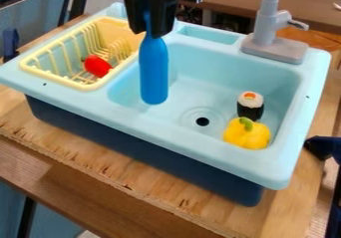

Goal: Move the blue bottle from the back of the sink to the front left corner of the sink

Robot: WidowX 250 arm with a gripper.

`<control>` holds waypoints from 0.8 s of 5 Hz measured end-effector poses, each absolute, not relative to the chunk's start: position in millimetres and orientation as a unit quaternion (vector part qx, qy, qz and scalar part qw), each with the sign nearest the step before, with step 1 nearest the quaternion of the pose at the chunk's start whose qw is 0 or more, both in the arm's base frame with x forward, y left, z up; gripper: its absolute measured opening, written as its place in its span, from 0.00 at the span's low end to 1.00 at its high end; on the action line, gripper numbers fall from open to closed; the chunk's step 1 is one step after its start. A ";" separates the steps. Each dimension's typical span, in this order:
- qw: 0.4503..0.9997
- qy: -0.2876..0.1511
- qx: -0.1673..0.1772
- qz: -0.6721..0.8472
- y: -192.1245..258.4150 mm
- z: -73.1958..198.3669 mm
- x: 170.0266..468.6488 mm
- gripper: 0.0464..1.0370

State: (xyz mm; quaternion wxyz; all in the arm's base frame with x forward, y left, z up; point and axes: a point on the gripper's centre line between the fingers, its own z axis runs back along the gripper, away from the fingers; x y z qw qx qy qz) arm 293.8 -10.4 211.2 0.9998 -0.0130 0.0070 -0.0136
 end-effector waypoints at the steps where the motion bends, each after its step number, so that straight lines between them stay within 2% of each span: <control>1: 0.999 0.039 -0.011 0.011 2.2 196.9 283.1 0.26; 3: 0.997 0.049 -0.029 0.056 37.3 175.9 281.8 0.26; 4: 0.996 0.060 -0.025 0.061 41.1 172.2 286.7 0.26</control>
